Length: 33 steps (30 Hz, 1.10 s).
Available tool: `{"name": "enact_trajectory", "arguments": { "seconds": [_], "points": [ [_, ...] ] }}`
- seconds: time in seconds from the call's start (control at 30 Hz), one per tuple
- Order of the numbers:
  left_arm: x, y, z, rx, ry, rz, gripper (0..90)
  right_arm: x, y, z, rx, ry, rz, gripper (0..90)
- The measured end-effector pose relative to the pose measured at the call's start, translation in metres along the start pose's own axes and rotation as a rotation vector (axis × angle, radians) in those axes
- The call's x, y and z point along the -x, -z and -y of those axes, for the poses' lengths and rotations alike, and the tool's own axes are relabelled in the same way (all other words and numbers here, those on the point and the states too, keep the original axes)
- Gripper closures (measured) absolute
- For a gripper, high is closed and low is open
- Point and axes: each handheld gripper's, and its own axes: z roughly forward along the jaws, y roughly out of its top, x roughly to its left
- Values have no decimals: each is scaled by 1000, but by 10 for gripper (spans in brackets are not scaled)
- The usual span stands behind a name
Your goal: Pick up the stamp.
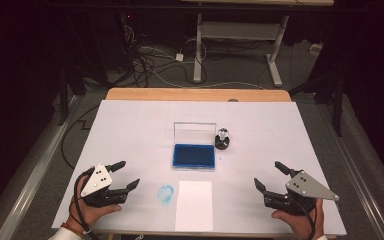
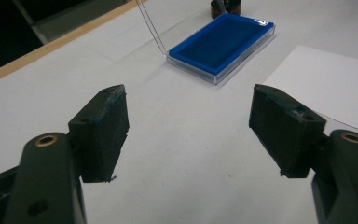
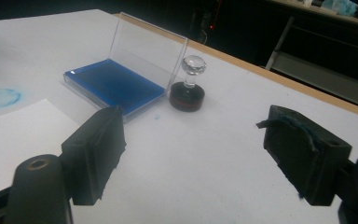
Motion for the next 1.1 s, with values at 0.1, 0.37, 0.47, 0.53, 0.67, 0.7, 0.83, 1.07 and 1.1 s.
{"name": "enact_trajectory", "arguments": {
  "seconds": [0.1,0.37,0.47,0.53,0.67,0.7,0.83,1.07,1.1],
  "points": [
    [2,-5,1,-22,-6,14,276,2,-2,1,-14,1,-8,211],
    [6,-11,1,-55,-28,40,276,5,-5,1,-37,-3,-8,213],
    [5,-11,2,-55,-24,44,276,5,-7,0,-53,4,-12,214],
    [6,-11,2,-58,-27,42,275,6,-8,-1,-58,5,-21,214],
    [6,-10,2,-62,-27,41,275,11,-11,-5,-76,5,-34,215],
    [6,-10,3,-66,-28,40,276,13,-13,-6,-82,4,-41,215],
    [6,-11,4,-73,-27,45,275,20,-22,-15,-115,11,-51,218],
    [4,-12,7,-84,-21,47,275,31,-49,-31,-175,30,-86,229],
    [4,-12,7,-84,-21,47,275,31,-54,-34,-186,27,-83,231]
  ]
}}
